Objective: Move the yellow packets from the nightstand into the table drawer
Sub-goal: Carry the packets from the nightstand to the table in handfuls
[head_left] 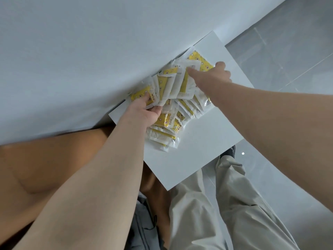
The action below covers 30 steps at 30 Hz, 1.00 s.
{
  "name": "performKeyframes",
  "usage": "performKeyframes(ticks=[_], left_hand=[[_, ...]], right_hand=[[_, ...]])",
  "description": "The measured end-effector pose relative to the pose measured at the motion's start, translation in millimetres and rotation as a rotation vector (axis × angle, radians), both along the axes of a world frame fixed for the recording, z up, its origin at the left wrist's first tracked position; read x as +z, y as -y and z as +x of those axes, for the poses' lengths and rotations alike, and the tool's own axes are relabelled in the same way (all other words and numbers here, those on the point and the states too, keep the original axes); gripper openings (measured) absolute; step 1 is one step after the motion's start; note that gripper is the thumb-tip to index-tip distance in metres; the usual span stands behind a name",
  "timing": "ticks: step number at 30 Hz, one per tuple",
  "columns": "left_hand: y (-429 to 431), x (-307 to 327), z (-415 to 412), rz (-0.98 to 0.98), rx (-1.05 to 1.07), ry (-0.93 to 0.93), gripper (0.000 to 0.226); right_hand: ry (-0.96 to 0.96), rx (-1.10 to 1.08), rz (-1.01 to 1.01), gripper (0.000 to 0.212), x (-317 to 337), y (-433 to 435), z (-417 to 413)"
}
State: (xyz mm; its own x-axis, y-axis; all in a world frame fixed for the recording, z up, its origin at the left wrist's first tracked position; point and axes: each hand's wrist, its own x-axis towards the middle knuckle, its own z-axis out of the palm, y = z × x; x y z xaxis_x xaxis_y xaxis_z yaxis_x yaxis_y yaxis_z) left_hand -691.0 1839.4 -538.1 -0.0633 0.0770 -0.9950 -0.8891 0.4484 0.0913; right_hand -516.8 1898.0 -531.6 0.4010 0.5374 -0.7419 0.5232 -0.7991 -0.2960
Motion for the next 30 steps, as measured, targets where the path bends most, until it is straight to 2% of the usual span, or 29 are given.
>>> performKeyframes(ticks=[4,7,12,21,25,30], left_hand=[[-1,-3,-3,-0.010,-0.028,-0.012,0.032],[1,-6,-5,0.021,-0.036,0.007,0.023],[7,-12,-3,0.040,-0.028,-0.008,0.021],[14,-20,6,0.065,-0.065,-0.096,0.026],[14,-23,11,0.048,-0.077,-0.136,0.028],[13,-26,15,0.036,-0.120,-0.168,0.035]], right_hand=[[0.038,0.211,-0.062,0.124,-12,-10,-9],[0.125,0.287,-0.124,0.130,-20,-12,-11],[0.185,0.328,-0.153,0.114,-22,-8,-7],[0.053,0.177,-0.144,0.121,-22,0,-1],[-0.080,0.087,-0.084,0.101,-17,3,7],[-0.124,0.045,-0.003,0.089,-13,6,9]])
